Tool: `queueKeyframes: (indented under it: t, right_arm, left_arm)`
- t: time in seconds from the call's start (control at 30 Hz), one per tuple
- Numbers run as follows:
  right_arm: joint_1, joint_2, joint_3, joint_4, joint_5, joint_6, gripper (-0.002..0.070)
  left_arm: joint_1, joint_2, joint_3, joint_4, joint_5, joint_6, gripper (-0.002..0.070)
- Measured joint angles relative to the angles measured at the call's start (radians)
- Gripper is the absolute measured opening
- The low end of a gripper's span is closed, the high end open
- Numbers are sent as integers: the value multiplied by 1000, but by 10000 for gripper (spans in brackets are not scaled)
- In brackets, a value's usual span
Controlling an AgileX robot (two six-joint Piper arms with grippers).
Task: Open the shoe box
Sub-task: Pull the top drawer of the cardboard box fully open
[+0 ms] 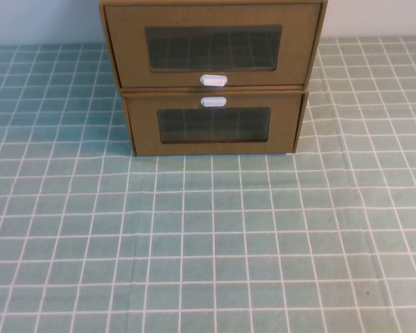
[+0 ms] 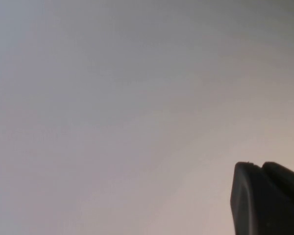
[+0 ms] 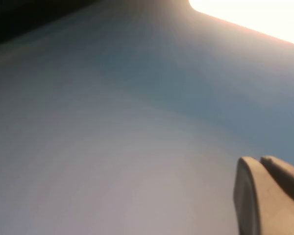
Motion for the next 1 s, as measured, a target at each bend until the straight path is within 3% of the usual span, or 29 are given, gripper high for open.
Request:
queueKeyframes:
  t: [0.17, 0.3, 0.47, 0.73, 0.83, 1.0]
  right_arm:
    - [0, 0, -210, -36, 94, 67, -13]
    - [0, 3, -449, -45, 283, 69, -13]
    - [0, 141, -762, -52, 689, 62, -13]
    - [0, 532, -1036, -56, 1262, 54, -13]
    - [0, 666, -1049, -67, 1370, 51, -13]
    - [0, 836, -1049, -47, 1409, 28, -13]
  left_arm:
    - [0, 0, -175, 53, 61, -66, -3]
    - [0, 20, -376, 81, 222, 1, -3]
    - [0, 198, -625, 94, 442, 108, -4]
    - [-8, 629, -954, 98, 867, 147, -4]
    - [-59, 777, -990, 98, 833, 156, -4]
    - [-153, 940, -994, 98, 620, 177, -4]
